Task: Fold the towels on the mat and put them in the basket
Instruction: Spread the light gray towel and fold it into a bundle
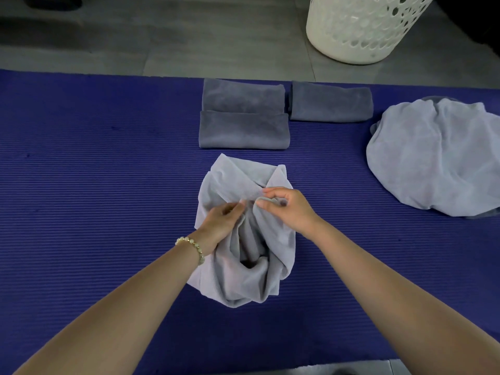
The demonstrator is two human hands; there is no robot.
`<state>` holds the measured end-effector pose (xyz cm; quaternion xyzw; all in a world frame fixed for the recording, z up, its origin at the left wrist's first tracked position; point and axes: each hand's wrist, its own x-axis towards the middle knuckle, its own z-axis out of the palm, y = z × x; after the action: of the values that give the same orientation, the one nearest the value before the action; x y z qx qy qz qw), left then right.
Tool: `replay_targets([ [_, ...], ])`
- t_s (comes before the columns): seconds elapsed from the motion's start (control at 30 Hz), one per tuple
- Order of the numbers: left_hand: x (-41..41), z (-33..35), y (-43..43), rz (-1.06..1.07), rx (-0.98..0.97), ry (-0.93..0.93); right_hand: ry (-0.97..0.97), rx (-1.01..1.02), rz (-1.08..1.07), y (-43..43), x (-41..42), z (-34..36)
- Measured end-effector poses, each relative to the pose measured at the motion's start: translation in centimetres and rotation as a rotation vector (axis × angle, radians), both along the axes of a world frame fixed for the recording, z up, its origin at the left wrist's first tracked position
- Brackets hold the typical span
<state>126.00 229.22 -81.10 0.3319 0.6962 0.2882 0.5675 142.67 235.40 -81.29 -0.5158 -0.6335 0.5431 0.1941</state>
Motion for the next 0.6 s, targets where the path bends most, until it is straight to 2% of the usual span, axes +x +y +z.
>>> replay_targets([
  [0.17, -0.6, 0.5, -0.4, -0.052, 0.002, -0.110, 0.028, -0.379, 0.097, 1.0, 0.6, 0.1],
  [0.23, -1.1, 0.9, -0.8, -0.064, 0.034, -0.146, 0.036, -0.433, 0.150, 0.8, 1.1, 0.6],
  [0.43, -2.0, 3.3, -1.1, -0.170, 0.051, -0.135, 0.170, -0.183, 0.088, -1.7, 1.2, 3.5],
  [0.6, -1.3, 5.7, -2.0, -0.227, 0.079, -0.104, 0.179, 0.041, 0.015, -3.4, 1.6, 6.4],
])
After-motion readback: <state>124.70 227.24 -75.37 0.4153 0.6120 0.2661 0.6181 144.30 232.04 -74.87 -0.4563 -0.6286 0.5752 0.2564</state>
